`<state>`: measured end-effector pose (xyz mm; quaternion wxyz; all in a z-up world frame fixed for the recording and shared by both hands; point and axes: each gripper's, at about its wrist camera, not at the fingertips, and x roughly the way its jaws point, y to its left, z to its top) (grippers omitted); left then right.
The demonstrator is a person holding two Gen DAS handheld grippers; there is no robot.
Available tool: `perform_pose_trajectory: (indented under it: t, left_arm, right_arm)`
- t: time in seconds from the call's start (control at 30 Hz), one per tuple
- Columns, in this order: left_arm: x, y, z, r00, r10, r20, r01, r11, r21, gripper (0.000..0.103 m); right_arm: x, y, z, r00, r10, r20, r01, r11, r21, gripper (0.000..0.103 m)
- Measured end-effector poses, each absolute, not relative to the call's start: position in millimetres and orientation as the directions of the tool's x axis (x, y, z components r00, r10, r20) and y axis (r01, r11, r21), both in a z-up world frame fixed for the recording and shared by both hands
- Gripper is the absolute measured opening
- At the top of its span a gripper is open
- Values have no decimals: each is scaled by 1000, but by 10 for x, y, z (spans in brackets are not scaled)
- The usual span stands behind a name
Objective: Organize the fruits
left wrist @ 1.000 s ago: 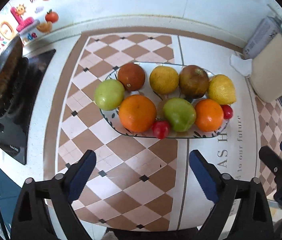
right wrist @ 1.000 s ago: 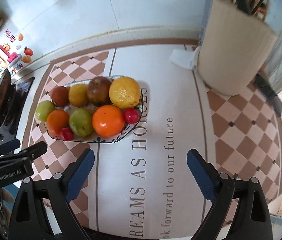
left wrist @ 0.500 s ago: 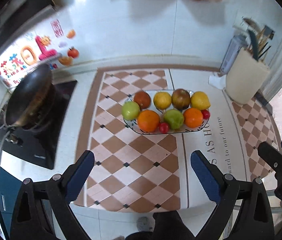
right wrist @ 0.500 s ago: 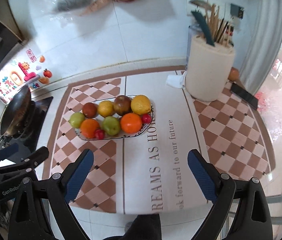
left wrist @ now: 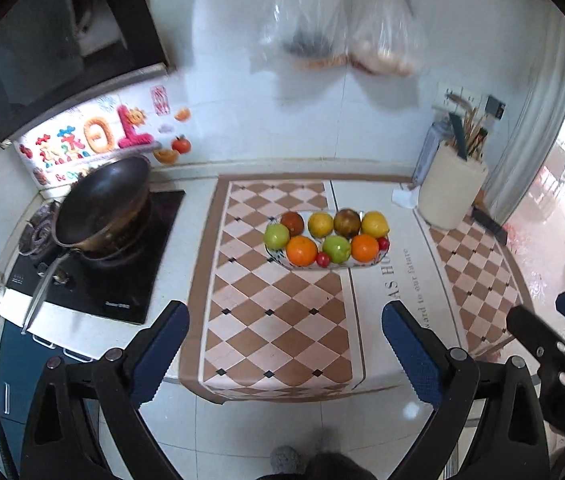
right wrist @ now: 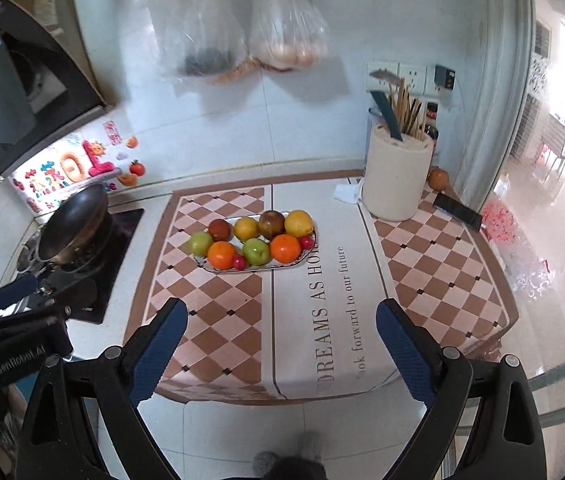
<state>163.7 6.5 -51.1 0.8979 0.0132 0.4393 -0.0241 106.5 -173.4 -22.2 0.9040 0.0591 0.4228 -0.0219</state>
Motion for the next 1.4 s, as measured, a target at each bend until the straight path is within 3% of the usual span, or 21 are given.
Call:
perform_pose_trajectory:
  t: [0.37, 0.67, 1.4]
  left_arm:
    - [978, 1, -164, 657, -37, -753, 50, 999, -5, 99]
    - [764, -8, -153, 652, -22, -758, 26, 1000, -6, 99]
    - [1857, -76, -828, 576, 51, -816, -16, 999, 51, 99]
  right_arm:
    - [312, -1837, 284, 695, 45, -717, 50, 993, 111, 98]
    - [77, -1870, 357, 692, 80, -717, 13, 992, 124, 98]
    - [1514, -1940, -339, 632, 25, -775, 52, 996, 75, 98]
